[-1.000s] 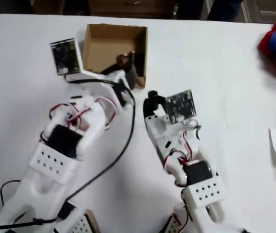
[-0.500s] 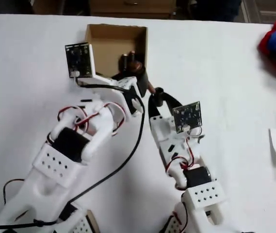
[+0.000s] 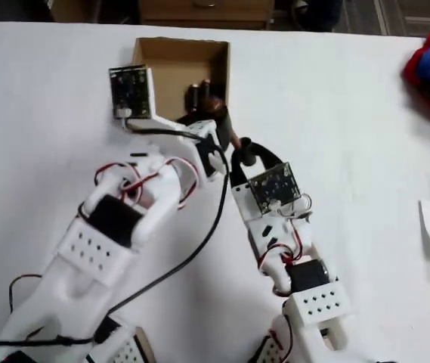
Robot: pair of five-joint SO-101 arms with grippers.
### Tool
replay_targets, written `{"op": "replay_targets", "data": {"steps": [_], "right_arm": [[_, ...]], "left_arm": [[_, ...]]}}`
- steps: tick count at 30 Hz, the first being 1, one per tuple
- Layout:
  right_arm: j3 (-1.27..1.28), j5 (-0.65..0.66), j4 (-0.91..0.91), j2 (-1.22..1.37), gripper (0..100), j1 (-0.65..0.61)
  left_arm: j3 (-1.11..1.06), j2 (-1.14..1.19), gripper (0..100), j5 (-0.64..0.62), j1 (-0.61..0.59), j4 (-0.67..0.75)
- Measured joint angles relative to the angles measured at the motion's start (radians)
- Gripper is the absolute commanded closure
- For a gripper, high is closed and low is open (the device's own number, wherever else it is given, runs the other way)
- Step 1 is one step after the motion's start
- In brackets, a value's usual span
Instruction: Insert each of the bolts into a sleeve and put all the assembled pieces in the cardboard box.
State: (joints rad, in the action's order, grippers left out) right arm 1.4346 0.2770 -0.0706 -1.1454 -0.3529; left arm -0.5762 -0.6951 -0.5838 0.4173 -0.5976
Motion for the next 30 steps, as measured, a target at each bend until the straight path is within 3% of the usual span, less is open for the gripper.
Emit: {"op": "replay_targets", "data": {"steps": [30], "right_arm": [[0.000, 0.000, 0.000, -0.002, 97.5, -0.043]], "left_arm": [[0.083, 0.081, 98, 0.009, 0.005, -0.025]]}}
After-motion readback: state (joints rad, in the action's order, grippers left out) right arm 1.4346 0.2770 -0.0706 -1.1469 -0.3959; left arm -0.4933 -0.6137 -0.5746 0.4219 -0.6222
